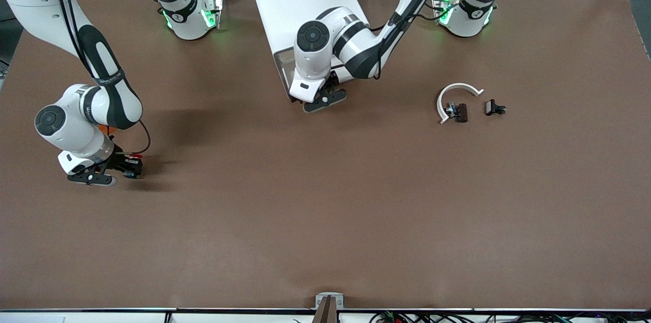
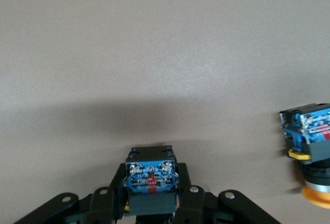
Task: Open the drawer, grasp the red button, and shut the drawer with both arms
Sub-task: 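Place the red button beside the orange button with the right gripper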
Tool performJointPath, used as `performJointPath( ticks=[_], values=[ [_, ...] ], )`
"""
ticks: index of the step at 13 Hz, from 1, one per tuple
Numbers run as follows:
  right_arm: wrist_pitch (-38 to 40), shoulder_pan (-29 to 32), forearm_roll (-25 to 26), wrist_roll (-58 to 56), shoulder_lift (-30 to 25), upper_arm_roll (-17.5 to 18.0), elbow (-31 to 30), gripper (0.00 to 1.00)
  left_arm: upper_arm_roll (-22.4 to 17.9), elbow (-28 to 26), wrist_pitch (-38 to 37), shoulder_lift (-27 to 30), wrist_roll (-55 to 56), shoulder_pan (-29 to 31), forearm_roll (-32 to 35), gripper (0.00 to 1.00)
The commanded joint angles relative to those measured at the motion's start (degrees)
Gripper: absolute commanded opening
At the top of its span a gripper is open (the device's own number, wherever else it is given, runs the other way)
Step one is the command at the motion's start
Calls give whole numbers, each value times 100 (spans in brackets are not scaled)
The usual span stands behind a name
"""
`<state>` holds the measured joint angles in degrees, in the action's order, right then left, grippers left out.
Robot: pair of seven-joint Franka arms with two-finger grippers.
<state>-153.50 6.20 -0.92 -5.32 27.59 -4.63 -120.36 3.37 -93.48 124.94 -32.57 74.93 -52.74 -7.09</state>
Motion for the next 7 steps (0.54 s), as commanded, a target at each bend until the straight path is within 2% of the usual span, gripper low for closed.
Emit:
performJointPath(
  ticks=[1,5,6,7],
  values=[
    [40,118,74,-21,132,94,170,0,-30,-4,-92,40,320,-262,-21,100],
    [49,83,74,-21,308,103,319,0,-30,-4,-390,14,504,-412,-21,100],
    [49,83,66,31,352,111,363,12,-21,14,-461,-12,522,-421,-21,100],
    [57,65,66,58,361,120,407,99,-21,5,-470,-13,531,-473,-30,100]
  ],
)
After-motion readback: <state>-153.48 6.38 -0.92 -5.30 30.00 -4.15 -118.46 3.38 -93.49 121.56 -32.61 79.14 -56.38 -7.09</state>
